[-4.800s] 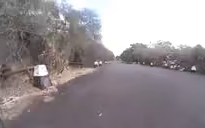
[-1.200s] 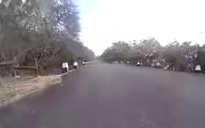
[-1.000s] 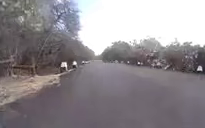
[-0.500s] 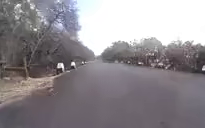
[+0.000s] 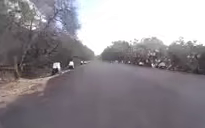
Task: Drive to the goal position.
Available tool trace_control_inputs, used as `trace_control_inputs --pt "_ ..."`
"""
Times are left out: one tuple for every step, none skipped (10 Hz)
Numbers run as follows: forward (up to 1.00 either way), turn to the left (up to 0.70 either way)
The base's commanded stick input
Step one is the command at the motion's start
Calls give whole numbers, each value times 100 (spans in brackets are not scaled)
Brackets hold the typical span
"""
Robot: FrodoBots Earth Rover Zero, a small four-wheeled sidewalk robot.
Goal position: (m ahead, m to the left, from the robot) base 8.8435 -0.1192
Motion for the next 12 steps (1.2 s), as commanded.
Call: trace_control_inputs --pt "68 0" --pt "68 0" --pt "68 0" --pt "68 0" --pt "68 0" --pt "68 0" --pt "68 0" --pt "68 0" --pt "68 0" --pt "68 0" --pt "68 0" --pt "68 0"
